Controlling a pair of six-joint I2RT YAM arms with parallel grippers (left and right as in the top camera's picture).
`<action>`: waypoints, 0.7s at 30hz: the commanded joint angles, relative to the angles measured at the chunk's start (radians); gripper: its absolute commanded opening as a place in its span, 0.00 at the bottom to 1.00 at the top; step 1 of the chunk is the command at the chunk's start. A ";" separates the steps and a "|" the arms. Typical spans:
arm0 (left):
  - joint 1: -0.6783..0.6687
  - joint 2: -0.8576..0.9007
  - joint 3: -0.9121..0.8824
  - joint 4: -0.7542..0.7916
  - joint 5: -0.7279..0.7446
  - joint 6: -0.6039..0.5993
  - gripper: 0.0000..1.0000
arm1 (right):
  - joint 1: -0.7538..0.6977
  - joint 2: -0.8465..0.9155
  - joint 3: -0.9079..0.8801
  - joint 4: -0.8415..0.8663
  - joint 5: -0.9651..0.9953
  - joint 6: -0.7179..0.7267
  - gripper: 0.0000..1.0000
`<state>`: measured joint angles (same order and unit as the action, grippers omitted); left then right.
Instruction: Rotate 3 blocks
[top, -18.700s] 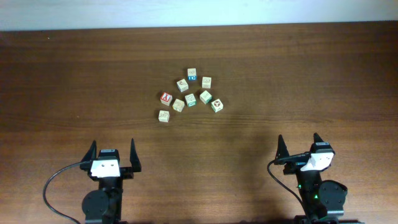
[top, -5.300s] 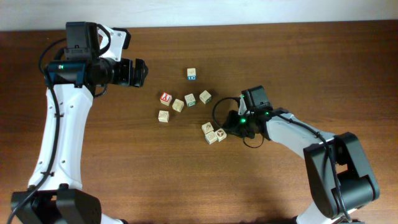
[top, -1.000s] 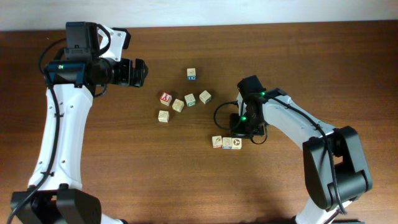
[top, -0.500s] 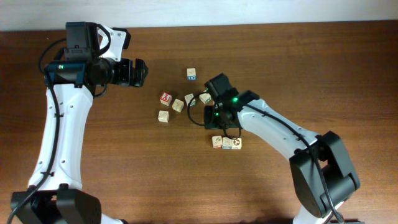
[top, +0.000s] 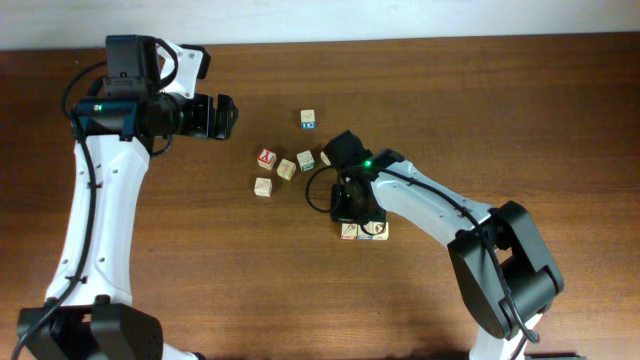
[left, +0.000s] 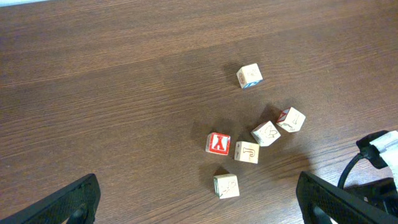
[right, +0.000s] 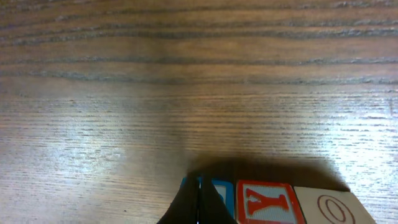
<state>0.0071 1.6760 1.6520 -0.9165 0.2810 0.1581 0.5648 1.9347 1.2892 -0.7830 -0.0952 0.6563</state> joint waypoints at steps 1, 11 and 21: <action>0.002 -0.002 0.017 0.002 0.011 0.016 0.99 | 0.004 0.002 0.004 0.006 -0.005 0.006 0.04; 0.002 -0.002 0.017 0.002 0.011 0.016 0.99 | 0.063 0.020 0.100 -0.027 -0.156 -0.203 0.09; 0.002 -0.002 0.017 0.002 0.011 0.016 0.99 | 0.010 0.070 0.100 -0.160 -0.093 -0.190 0.08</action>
<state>0.0071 1.6760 1.6520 -0.9165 0.2810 0.1581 0.5980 1.9995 1.3811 -0.9249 -0.2169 0.4683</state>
